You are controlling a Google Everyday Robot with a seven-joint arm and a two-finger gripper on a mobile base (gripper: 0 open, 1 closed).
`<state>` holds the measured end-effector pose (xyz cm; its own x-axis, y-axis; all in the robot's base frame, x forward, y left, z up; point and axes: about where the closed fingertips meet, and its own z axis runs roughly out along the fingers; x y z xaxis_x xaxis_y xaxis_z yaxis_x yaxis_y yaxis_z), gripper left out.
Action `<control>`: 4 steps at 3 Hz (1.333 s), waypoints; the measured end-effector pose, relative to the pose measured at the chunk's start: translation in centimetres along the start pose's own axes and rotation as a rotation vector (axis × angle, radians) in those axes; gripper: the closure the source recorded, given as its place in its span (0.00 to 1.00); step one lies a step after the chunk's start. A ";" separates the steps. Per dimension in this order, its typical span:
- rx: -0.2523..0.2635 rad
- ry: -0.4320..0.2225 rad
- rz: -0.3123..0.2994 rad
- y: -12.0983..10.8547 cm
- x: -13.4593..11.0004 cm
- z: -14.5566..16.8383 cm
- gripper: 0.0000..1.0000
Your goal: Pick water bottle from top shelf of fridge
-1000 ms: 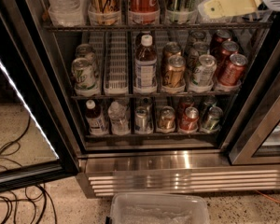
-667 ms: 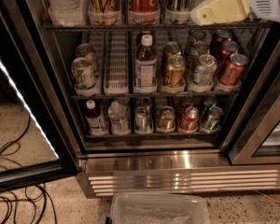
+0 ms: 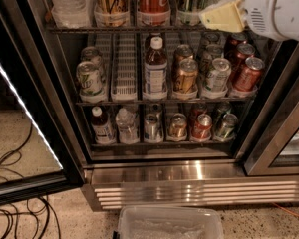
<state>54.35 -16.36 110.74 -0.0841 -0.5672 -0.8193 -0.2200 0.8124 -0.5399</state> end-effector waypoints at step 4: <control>0.117 -0.014 0.031 -2.2 1.8 4.2 0.45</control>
Offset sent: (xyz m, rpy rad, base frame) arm 0.0454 -0.0015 -0.0358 0.0104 -0.0447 -0.1062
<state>58.81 -18.57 109.66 -0.0748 -0.5406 -0.8379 -0.1024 0.8400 -0.5328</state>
